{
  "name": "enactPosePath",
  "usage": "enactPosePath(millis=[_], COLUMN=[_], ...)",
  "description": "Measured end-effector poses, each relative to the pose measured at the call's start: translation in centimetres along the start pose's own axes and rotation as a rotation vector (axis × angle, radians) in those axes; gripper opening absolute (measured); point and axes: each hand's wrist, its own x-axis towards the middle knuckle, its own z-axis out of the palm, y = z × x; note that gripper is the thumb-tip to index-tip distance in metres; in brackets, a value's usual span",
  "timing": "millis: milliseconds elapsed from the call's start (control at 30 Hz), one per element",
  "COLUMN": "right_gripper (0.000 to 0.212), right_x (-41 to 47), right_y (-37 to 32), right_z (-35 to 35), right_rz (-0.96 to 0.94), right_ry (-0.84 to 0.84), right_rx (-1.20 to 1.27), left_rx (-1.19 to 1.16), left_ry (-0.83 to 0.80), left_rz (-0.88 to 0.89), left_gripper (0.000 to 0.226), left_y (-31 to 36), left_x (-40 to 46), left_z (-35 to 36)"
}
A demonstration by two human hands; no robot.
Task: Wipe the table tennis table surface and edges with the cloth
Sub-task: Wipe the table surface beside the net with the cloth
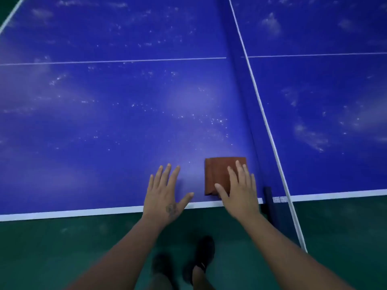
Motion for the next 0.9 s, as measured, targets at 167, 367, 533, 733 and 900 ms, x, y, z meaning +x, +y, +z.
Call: enactPosePath(millis=[167, 367, 533, 733, 900], right_gripper=[0.087, 0.086, 0.078, 0.078, 0.081], right_x=[4.0, 6.7, 5.5, 6.1, 13.7], right_y=[0.7, 0.7, 0.8, 1.7, 3.0], right_z=[2.2, 5.6, 8.0, 8.1, 5.5], right_rz=[0.022, -0.044, 0.049, 0.110, 0.181], right_ry=[0.057, 0.096, 0.163, 0.174, 0.152], right_rx=[-0.127, -0.182, -0.151, -0.161, -0.135], left_rx=[0.003, 0.100, 0.149, 0.211, 0.192], left_ry=[0.088, 0.140, 0.166, 0.151, 0.198], left_rz=[-0.003, 0.049, 0.063, 0.070, 0.092], left_gripper=[0.099, 0.096, 0.092, 0.089, 0.085], left_y=[-1.5, -3.1, -3.8, -4.7, -5.1], left_x=[3.4, 9.3, 13.4, 14.3, 14.6], left_z=[2.6, 4.5, 5.7, 7.7, 8.4])
